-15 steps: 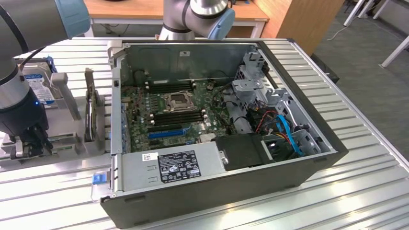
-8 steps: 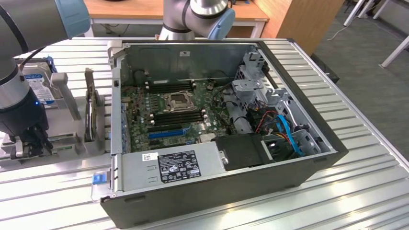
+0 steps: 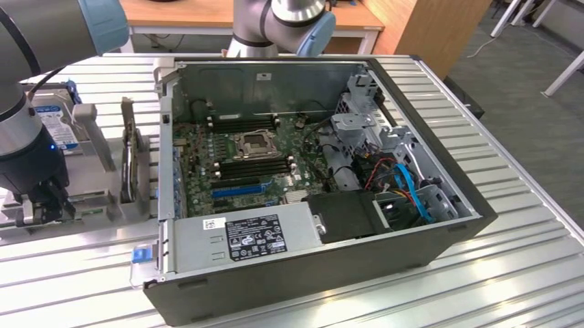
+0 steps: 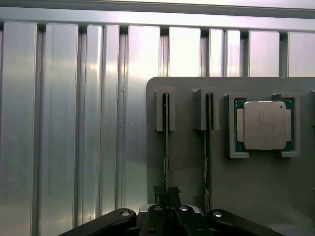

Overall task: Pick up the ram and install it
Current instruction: 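Pick up the ram and move it above insertion slot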

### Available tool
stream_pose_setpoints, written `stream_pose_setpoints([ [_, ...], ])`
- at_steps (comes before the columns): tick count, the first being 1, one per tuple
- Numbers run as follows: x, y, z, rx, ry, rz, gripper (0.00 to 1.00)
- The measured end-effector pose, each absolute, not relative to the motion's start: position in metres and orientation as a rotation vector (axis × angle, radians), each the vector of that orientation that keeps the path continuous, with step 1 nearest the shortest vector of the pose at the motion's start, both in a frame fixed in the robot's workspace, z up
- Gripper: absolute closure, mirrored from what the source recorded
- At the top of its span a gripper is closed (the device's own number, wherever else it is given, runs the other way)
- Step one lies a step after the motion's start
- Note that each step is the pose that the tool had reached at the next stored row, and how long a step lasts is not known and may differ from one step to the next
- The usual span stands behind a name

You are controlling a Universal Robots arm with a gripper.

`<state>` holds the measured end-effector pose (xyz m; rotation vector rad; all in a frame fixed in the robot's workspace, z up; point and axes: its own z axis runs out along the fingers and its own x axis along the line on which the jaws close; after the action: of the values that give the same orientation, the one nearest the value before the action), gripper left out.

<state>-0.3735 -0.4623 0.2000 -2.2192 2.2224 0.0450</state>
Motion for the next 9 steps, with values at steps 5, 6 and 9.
stream_pose_setpoints([
  [5, -0.3735, -0.4623, 0.2, -2.219, 2.222, 0.045, 0.88],
  [6, -0.3735, -0.4623, 0.2, -2.219, 2.222, 0.045, 0.88],
  [9, -0.3735, -0.4623, 0.2, -2.219, 2.222, 0.045, 0.88],
])
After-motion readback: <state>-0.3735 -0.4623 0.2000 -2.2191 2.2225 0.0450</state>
